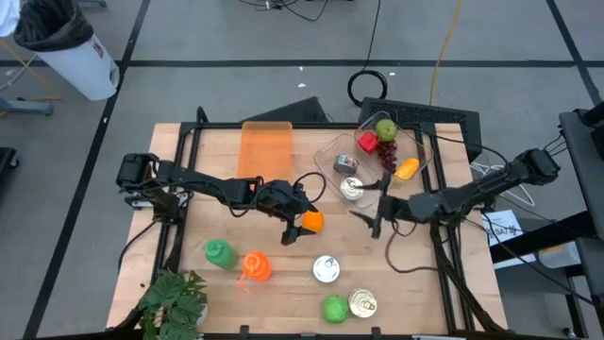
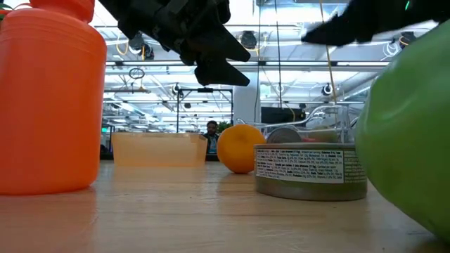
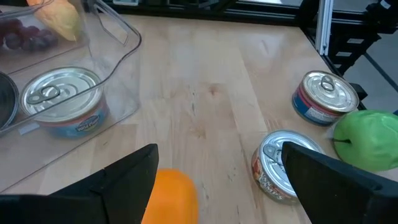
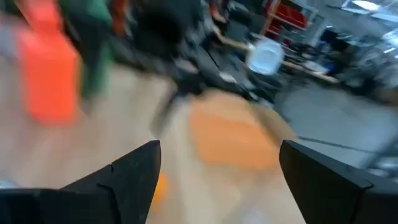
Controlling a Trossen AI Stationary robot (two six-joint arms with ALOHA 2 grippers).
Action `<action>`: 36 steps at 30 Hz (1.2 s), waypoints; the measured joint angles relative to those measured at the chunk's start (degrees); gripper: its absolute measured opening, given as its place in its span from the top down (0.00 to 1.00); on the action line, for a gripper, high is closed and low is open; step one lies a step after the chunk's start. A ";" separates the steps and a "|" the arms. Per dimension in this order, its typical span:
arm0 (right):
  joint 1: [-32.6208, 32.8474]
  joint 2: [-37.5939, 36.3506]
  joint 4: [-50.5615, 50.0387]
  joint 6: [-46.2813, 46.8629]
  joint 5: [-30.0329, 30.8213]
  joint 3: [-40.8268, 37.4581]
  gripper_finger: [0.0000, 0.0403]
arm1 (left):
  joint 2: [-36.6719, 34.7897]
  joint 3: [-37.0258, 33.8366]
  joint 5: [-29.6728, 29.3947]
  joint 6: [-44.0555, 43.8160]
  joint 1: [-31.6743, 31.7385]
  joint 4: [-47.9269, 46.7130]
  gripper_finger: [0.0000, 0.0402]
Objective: Pick & Place Food Item
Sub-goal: Put the blue tuna can into the left transparent bin
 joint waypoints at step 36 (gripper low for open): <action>20.41 38.23 -58.33 74.51 -32.93 34.98 0.23 | 0.02 0.00 0.02 -0.60 -0.34 0.33 0.13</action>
